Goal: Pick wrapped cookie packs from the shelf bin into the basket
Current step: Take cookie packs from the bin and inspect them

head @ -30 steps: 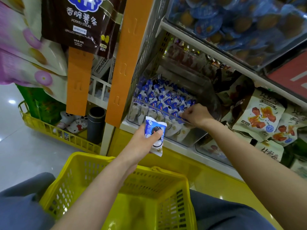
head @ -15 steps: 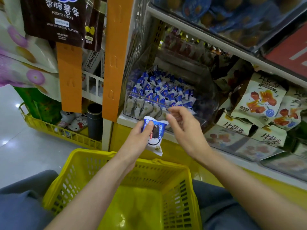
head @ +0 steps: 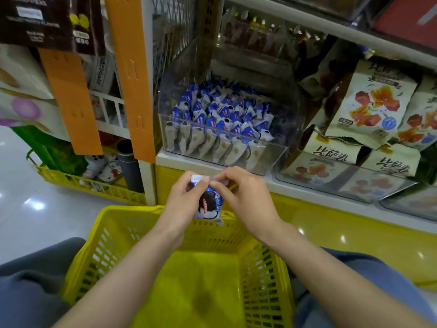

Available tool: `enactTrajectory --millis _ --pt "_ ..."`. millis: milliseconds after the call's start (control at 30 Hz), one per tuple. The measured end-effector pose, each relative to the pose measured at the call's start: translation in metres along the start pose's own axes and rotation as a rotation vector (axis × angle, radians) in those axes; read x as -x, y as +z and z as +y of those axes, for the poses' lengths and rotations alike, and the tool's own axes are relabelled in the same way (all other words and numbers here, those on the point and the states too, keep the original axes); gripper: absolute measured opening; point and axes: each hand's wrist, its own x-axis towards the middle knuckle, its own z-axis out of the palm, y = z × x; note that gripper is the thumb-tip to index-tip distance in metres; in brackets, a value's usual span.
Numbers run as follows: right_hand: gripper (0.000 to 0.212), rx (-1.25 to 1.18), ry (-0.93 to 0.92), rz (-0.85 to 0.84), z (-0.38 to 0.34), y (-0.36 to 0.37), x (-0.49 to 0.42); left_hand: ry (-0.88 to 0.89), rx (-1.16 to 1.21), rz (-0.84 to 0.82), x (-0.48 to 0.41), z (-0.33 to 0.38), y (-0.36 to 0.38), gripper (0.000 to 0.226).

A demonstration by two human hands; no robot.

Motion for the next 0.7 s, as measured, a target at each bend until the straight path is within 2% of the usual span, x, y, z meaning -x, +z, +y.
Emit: enactTrajectory --millis 67,133,267,367,433,500,567,633,700 --pt "0.006 0.118 -0.081 0.011 0.001 -0.001 0.001 -0.039 0.019 0.007 0.000 -0.001 0.001 0.017" --pt "0.006 0.081 -0.059 0.015 0.003 -0.002 0.000 -0.082 0.048 -0.014 -0.001 -0.002 0.001 0.020" --pt "0.011 -0.305 0.250 0.104 0.005 -0.008 -0.007 -0.110 0.101 -0.087 -0.002 -0.001 -0.002 0.030" --pt "0.015 -0.648 0.497 0.093 0.004 -0.014 -0.011 -0.071 0.166 -0.057 -0.003 -0.001 -0.004 0.039" --pt "0.012 -0.835 0.614 0.069 0.001 -0.015 -0.010 -0.031 0.214 -0.022 -0.003 0.001 -0.006 0.036" --pt "0.014 -0.916 0.687 0.014 -0.001 -0.014 -0.007 0.023 0.226 0.031 -0.003 0.002 -0.007 0.028" --pt "0.013 -0.837 0.698 -0.122 -0.002 -0.013 -0.005 0.086 0.212 0.106 -0.003 0.004 -0.008 0.017" --pt "0.011 -0.649 0.637 -0.284 -0.004 -0.012 -0.004 0.136 0.194 0.171 -0.003 0.005 -0.010 0.013" --pt "0.027 -0.435 0.524 -0.358 -0.004 -0.015 -0.005 0.164 0.175 0.189 -0.004 0.007 -0.012 0.010"
